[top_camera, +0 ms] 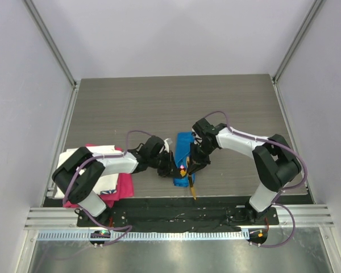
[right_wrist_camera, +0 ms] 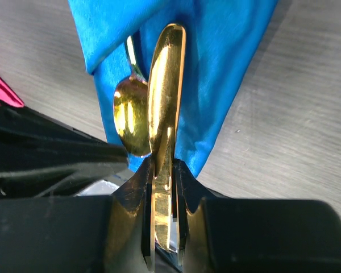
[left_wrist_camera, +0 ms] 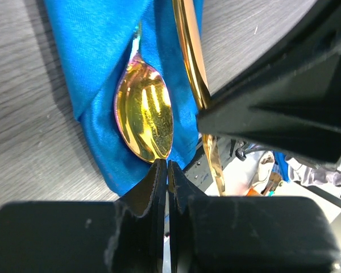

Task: Fold the napkin into a case and place the utensils inside
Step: Insert the knife into the folded napkin.

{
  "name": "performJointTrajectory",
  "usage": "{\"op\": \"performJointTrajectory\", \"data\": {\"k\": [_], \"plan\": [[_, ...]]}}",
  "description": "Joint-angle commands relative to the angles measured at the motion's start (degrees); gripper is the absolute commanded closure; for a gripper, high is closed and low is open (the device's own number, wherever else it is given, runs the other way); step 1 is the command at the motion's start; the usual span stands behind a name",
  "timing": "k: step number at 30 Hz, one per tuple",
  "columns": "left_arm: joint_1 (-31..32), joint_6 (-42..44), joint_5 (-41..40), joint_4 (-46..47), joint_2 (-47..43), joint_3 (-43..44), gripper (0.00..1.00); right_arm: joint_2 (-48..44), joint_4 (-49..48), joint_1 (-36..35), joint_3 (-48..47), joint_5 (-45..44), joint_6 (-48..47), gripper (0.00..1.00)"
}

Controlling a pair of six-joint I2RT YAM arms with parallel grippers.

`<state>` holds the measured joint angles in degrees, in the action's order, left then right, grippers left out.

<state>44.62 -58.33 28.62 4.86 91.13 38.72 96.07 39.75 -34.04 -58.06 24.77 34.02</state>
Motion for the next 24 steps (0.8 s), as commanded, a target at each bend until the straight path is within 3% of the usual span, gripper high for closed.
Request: {"op": "performJointTrajectory", "data": {"k": [1,16,24], "plan": [[0.47,-0.30,-0.41,2.17,-2.01,0.04,0.93,0.52,-0.90,0.73,-2.93,-1.13,1.40,0.99],[0.55,0.14,-1.02,-2.05,-7.90,0.74,0.92,5.18,-3.97,2.66,-5.92,-3.33,2.54,0.99],[0.55,0.49,-1.38,-0.82,-5.00,-1.19,0.93,5.88,-4.50,3.98,-6.71,-4.83,2.01,0.99]]}}
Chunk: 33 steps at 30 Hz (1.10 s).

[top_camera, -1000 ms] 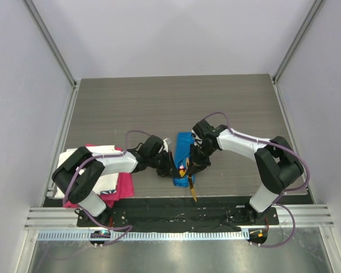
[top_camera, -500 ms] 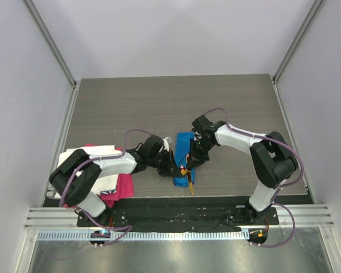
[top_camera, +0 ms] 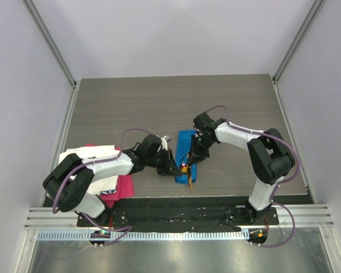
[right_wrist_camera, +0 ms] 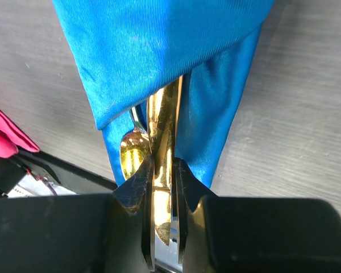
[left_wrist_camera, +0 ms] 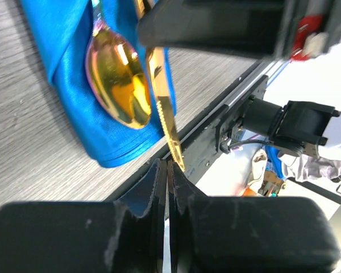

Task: Fold the napkin into a case and place the utensils inside
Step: Insert the knife into the folded napkin.

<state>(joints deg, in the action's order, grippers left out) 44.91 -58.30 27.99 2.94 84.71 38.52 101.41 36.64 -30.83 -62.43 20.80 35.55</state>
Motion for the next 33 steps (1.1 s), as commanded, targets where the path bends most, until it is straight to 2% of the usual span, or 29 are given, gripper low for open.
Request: {"op": "performJointTrajectory", "data": {"k": [1,13,19,23,33], "plan": [[0.27,0.47,-0.74,1.36,1.69,-1.08,0.93,0.72,-1.31,0.86,-2.78,-0.85,0.40,0.99],[0.27,0.74,-1.53,3.03,6.61,0.33,0.94,1.34,-0.17,1.12,-3.48,-0.05,-1.27,0.99],[0.27,-0.50,-1.62,1.72,1.09,-0.12,0.95,1.51,0.53,1.56,-3.40,-0.32,-2.24,0.99],[0.27,0.56,-2.76,-2.31,-2.18,1.99,0.95,1.78,0.71,1.91,-3.40,-0.32,-2.77,0.99],[0.27,0.82,-1.27,0.05,4.23,3.05,0.96,1.87,0.71,2.53,-4.10,0.12,-2.50,0.99]]}}
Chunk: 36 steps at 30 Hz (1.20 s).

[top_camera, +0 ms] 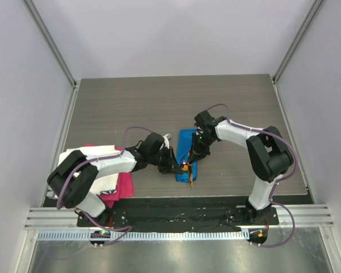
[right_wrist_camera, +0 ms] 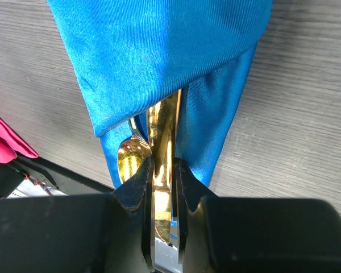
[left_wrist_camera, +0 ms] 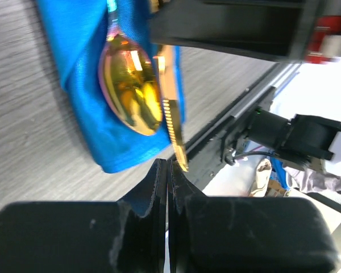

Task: Fold the napkin into a case and place the utensils inside
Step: Insert the knife into the folded napkin.

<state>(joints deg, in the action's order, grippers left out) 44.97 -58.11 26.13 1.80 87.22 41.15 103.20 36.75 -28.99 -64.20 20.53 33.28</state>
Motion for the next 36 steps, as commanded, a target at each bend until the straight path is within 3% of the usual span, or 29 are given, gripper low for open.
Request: {"op": "performJointTrajectory", "data": {"k": [1,11,36], "plan": [[0.21,0.54,0.41,1.36,2.07,0.34,0.96,0.16,0.51,0.69,-2.50,0.38,-0.32,0.99],[0.12,0.89,-1.08,5.40,8.66,-1.33,0.98,1.21,1.66,0.78,-3.91,-1.11,-0.32,0.99],[0.21,0.45,-1.08,6.02,7.44,-3.62,1.00,5.79,1.31,2.19,-9.80,-7.35,-2.52,0.99]]}}
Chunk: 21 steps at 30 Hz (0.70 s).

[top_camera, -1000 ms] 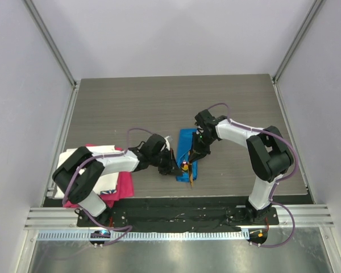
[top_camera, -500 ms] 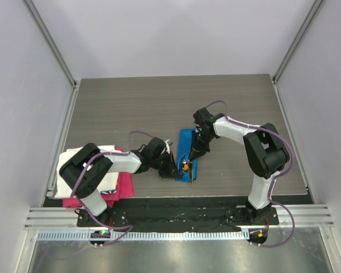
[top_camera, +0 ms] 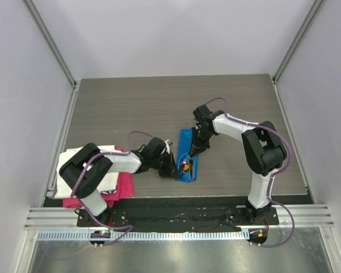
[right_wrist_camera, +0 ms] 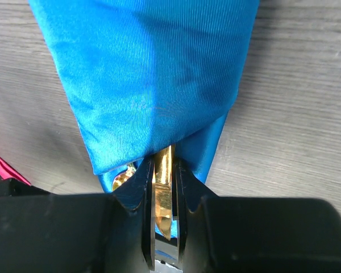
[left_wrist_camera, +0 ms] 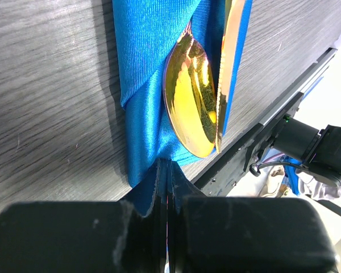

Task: Fold the napkin into a case and place the utensils inside
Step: Insert the knife into the folded napkin.

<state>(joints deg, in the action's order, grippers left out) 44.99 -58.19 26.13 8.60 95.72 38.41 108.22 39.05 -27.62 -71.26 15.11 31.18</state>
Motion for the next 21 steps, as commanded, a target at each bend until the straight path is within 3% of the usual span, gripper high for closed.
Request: {"op": "performJointTrajectory", "data": {"k": [1,21], "plan": [[0.18,0.45,-1.08,-0.87,-0.98,-0.88,1.00,0.93,-1.25,1.07,-2.91,-2.02,-0.24,0.99],[0.27,0.54,-0.99,-1.04,-0.71,-0.36,1.00,3.31,-2.84,3.01,-5.29,-3.25,0.37,0.97]]}}
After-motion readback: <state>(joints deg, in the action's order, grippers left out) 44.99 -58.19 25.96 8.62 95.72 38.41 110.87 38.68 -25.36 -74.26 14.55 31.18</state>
